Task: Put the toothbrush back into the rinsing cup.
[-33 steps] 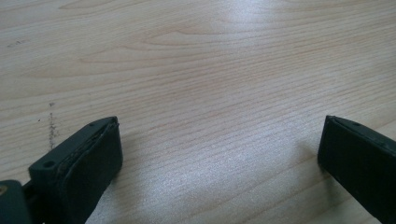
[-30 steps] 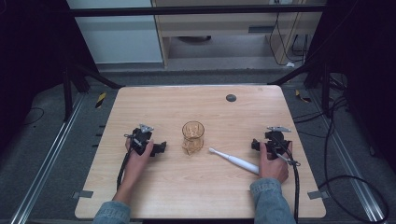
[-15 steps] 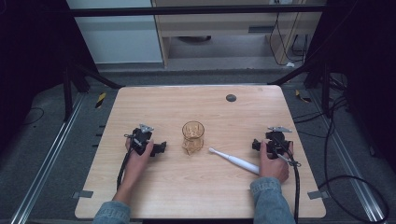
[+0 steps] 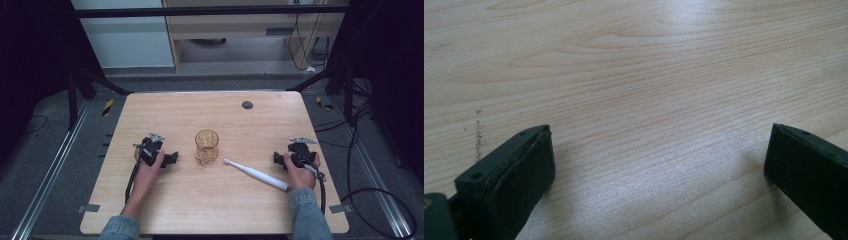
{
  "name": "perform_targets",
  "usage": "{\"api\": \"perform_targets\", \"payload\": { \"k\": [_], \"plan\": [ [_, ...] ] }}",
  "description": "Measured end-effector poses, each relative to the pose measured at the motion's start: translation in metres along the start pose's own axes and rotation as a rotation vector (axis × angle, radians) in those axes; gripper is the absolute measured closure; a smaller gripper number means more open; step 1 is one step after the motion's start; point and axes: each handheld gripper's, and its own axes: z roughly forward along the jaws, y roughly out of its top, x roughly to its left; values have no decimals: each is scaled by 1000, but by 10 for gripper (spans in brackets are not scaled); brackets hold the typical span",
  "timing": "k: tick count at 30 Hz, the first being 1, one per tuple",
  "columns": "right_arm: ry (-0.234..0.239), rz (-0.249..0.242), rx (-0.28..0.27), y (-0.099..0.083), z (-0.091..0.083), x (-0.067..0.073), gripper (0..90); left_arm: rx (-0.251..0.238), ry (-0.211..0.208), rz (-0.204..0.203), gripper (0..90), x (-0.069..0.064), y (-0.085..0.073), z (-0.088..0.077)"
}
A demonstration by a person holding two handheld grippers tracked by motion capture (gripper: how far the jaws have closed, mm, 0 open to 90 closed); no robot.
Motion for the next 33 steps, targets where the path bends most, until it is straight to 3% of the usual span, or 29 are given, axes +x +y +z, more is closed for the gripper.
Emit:
{"api": "perform_targets", "payload": {
  "k": [5,8,10,12,18,26,30,33],
  "plan": [
    [24,-40,3,-2,-8,-4,109,0,0,1,0,0,0,0],
    [20,-106,15,-2,-17,0,136,0,0,1,0,0,0,0],
    [3,-141,-10,2,-24,2,153,0,0,2,0,0,0,0],
    [30,-140,-27,6,-31,7,145,0,0,1,0,0,0,0],
    [118,-217,-71,12,-45,25,143,0,0,0,0,-1,0,0],
    [182,-334,-49,13,-64,52,179,-1,0,-3,0,-1,0,0],
    [239,-397,-2,6,-69,60,197,-1,0,-2,0,-1,0,0],
    [245,-432,37,6,-70,63,204,-1,0,-2,0,-1,0,0]
  ]
}}
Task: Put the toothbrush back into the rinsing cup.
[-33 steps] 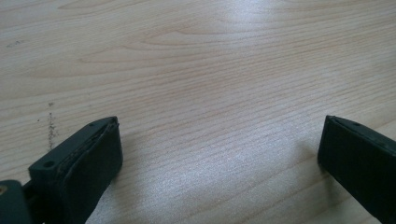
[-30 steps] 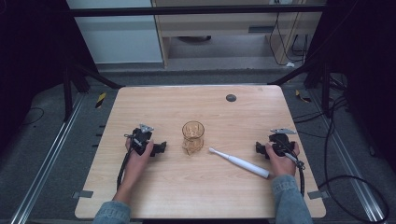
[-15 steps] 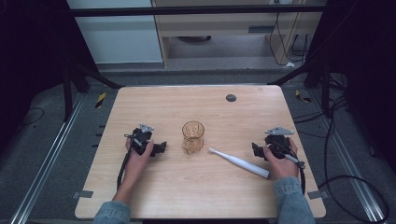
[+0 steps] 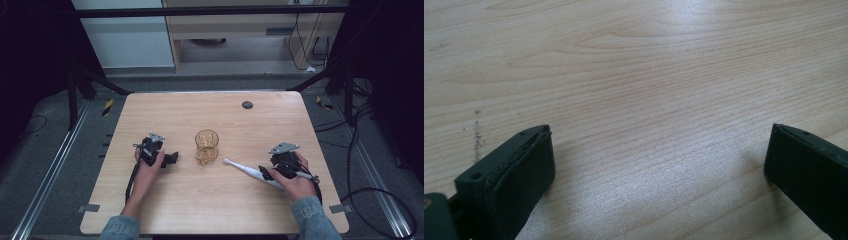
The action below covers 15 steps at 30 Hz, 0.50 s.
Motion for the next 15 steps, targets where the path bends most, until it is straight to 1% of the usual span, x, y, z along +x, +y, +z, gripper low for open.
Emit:
{"api": "perform_targets", "payload": {
  "k": [1,2,4,6,9,11,14,15],
  "plan": [
    [-1,-11,8,0,0,1,217,0,0,0,0,0,0,0],
    [-1,-11,8,0,0,1,217,0,0,0,0,0,0,0],
    [-1,-34,31,4,0,4,217,0,0,0,0,0,0,0],
    [4,-63,59,13,-3,8,211,0,-2,1,0,0,0,0],
    [-1,-119,107,22,-4,11,234,0,-2,2,0,0,0,0],
    [6,-148,135,27,-3,12,265,0,-3,3,0,0,0,0],
    [19,-171,167,33,-2,12,306,-1,-3,3,0,0,0,0],
    [38,-177,174,34,0,12,320,0,-3,3,0,0,0,0]
  ]
}}
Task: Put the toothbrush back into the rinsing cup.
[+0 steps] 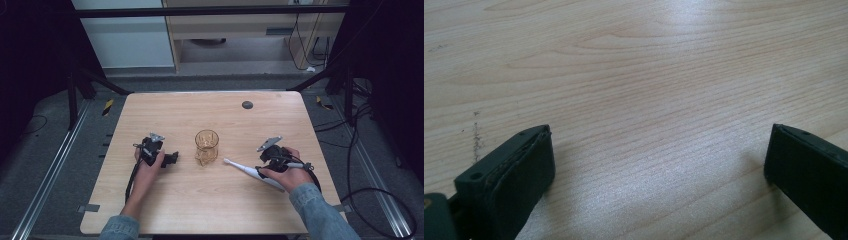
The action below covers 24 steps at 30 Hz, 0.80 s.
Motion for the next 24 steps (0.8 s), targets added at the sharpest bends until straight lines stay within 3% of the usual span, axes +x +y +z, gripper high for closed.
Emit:
{"api": "perform_targets", "payload": {
  "k": [14,18,24],
  "plan": [
    [139,-80,107,15,20,11,467,0,0,0,0,0,0,0],
    [154,-122,135,20,25,16,491,0,0,0,0,0,0,0],
    [160,-142,170,24,29,18,504,0,0,0,0,0,0,0]
  ]
}}
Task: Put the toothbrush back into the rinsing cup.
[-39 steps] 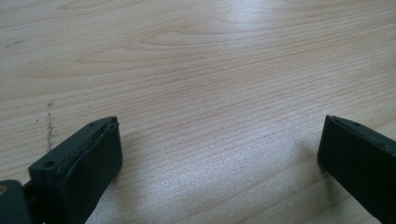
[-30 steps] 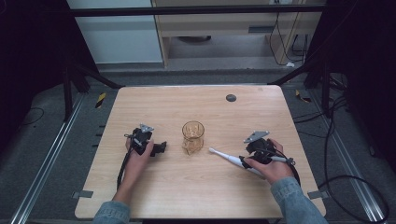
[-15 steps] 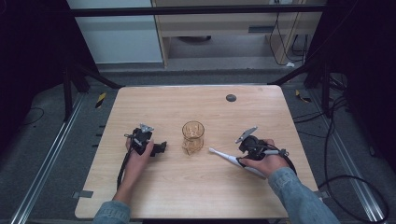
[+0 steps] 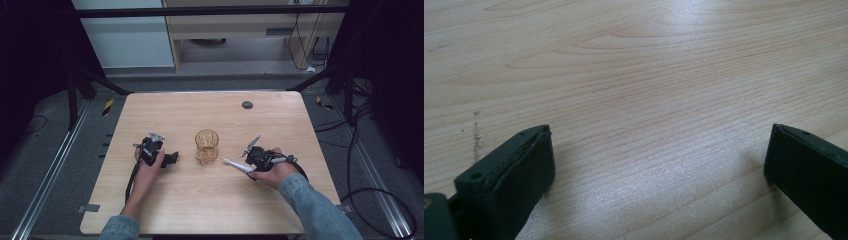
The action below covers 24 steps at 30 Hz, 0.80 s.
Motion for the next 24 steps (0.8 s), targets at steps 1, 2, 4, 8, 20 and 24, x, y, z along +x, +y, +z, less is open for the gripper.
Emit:
{"api": "perform_targets", "payload": {
  "k": [1,2,4,8,20,24],
  "plan": [
    [8,-1,7,0,1,-1,519,0,0,0,0,0,0,0],
    [8,-1,7,0,1,-1,519,0,0,0,0,0,0,0],
    [16,-2,17,0,2,-1,530,0,0,0,0,0,0,0],
    [29,-9,42,0,5,-1,544,0,0,0,0,0,0,0],
    [41,-35,82,5,8,-5,582,0,0,0,0,0,0,0],
    [55,-45,96,8,10,-6,601,0,0,0,0,0,0,0]
  ]
}}
